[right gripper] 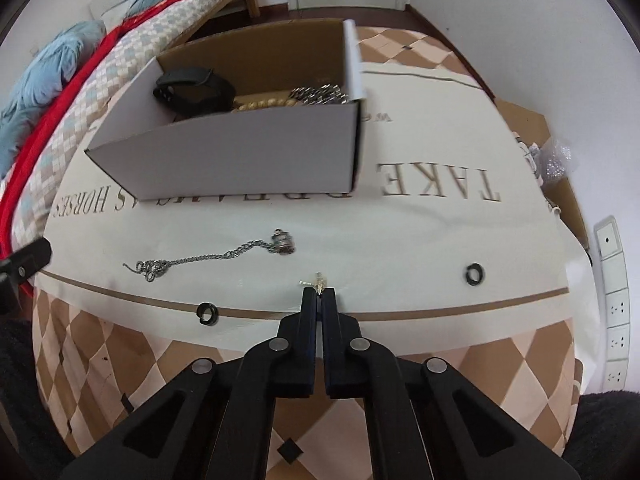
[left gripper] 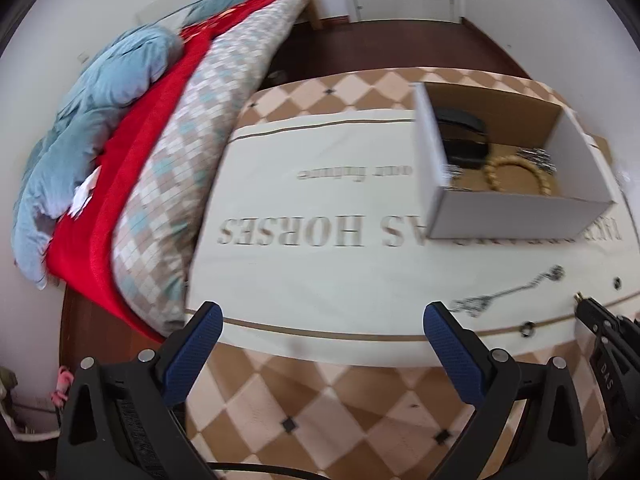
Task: Organize jewelry
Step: 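Grasp the gold stud earring with right tool while left tool reaches a black ring, then carry the earring into the white box with the right tool and open it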
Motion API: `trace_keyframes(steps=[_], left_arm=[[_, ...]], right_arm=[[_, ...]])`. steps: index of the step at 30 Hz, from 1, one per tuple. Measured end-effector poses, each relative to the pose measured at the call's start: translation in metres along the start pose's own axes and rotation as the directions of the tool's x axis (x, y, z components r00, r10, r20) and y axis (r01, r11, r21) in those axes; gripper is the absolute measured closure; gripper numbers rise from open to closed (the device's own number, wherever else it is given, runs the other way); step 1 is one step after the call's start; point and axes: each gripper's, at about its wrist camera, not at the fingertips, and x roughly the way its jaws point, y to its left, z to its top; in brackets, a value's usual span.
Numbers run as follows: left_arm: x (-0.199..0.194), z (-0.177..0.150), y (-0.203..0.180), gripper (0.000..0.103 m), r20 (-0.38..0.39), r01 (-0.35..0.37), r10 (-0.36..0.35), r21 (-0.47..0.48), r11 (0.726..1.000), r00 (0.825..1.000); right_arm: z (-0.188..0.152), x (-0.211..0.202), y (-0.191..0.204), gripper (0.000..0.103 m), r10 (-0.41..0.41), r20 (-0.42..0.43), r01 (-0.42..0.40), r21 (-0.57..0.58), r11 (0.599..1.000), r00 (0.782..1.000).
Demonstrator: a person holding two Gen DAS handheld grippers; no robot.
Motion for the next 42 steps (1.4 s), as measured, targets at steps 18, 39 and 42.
trace_keyframes(steps=[18, 39, 42], left_arm=[[0.028, -0.016, -0.120, 0.043, -0.147, 0.240, -0.214, 0.185, 0.953, 0.966], [-0.053, 0.034, -0.074, 0.093, 0.022, 0.310, -0.317, 0.149, 0.939, 0.948], [-0.065, 0.060, -0.068, 0.093, 0.065, 0.311, -0.322, 0.133, 0.941, 0.945]], right_arm=[[-0.018, -0.034, -0.083, 0.101, -0.047, 0.013, 0.044, 0.168, 0.985, 0.999], [0.019, -0.088, -0.062, 0.101, 0.066, 0.134, -0.088, 0.169, 0.982, 0.989], [0.045, -0.096, -0.049, 0.101, 0.110, 0.170, -0.136, 0.151, 0.979, 0.979]])
